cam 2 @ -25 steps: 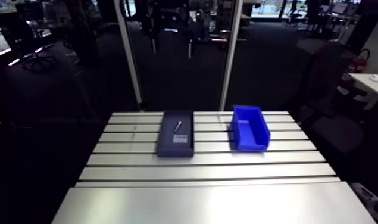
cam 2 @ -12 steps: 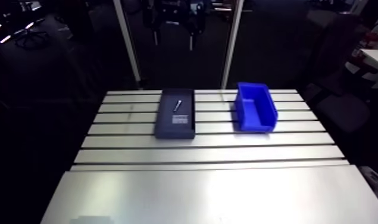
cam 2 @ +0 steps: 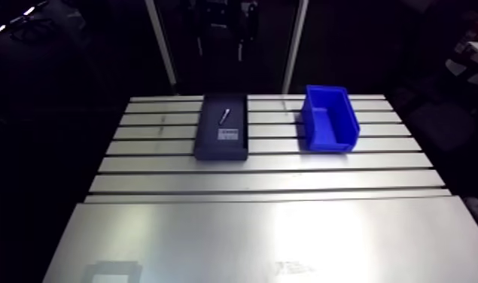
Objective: Pick up the M10 bolt from the tray and put it into the blue bin.
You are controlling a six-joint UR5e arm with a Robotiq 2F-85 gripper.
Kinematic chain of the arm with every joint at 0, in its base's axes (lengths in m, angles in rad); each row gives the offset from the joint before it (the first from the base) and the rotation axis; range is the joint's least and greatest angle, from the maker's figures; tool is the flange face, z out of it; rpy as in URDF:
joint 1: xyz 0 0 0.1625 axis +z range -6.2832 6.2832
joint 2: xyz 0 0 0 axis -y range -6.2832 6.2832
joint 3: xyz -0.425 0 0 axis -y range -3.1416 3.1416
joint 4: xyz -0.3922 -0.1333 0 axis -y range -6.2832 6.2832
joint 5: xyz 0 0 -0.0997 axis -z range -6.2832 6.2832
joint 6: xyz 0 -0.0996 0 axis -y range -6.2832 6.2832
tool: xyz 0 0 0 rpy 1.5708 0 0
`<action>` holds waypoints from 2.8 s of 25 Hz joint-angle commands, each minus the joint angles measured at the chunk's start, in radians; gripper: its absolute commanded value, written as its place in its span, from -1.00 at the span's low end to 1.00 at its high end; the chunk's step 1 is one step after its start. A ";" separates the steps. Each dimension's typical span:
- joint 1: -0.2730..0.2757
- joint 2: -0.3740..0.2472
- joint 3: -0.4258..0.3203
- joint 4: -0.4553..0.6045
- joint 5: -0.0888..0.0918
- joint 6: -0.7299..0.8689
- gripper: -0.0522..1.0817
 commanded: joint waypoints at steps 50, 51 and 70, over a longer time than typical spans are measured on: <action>0.018 0.164 0.080 -0.146 -0.028 0.038 -0.18; 0.016 0.167 0.081 -0.147 -0.028 0.038 -0.18; 0.014 0.171 0.092 -0.147 -0.028 0.038 -0.07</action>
